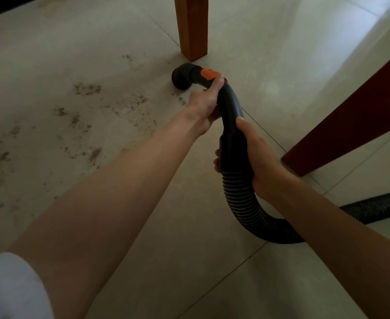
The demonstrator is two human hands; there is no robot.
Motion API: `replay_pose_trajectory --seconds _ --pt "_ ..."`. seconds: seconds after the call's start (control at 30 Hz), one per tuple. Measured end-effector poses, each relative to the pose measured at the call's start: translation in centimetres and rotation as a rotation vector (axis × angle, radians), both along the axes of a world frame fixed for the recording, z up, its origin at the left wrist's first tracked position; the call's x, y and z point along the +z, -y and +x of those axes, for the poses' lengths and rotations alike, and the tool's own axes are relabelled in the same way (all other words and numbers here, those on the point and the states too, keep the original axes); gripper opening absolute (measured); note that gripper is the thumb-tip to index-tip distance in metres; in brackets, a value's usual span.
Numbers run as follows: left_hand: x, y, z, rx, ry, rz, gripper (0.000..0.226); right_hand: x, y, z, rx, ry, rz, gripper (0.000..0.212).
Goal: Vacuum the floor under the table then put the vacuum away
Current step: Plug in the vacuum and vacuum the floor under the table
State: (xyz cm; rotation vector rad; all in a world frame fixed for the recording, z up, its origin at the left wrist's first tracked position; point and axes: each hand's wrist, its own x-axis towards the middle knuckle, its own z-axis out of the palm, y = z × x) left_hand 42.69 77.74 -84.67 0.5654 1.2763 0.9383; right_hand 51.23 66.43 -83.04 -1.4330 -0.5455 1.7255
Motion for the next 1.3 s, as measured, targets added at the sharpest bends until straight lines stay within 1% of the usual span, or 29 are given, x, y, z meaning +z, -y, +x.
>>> replay_pose_trajectory --seconds 0.13,0.23,0.33,0.63,0.7,0.9,1.03,1.3 --pt "-0.1 1.3 0.2 -0.062 -0.007 -0.01 0.034 -0.4 1.8 0.3 -0.004 0.035 0.007 0.047" --pt "0.2 2.5 0.6 -0.108 -0.03 -0.029 0.035 -0.5 3.2 0.4 -0.035 0.006 0.008 0.047" --pt "0.3 3.7 1.1 -0.141 -0.026 -0.037 0.031 -0.4 4.5 0.7 -0.038 0.001 0.007 0.05" --pt "0.2 7.2 2.4 -0.195 -0.01 -0.08 0.04 0.0 8.3 2.0 -0.024 0.017 -0.003 0.051" --pt "0.2 7.7 2.4 -0.212 -0.007 -0.076 0.037 0.2 8.9 2.1 -0.017 0.017 -0.012 0.05" --pt "0.6 7.3 1.4 -0.182 -0.002 -0.067 0.032 0.8 8.4 1.6 0.005 0.027 -0.009 0.048" --pt "0.8 6.5 0.6 -0.15 -0.016 -0.072 0.04 0.8 7.4 1.0 0.008 0.039 0.006 0.045" --pt "0.4 4.2 -0.5 -0.114 -0.029 -0.063 0.046 0.2 4.8 0.1 0.017 0.037 0.013 0.044"
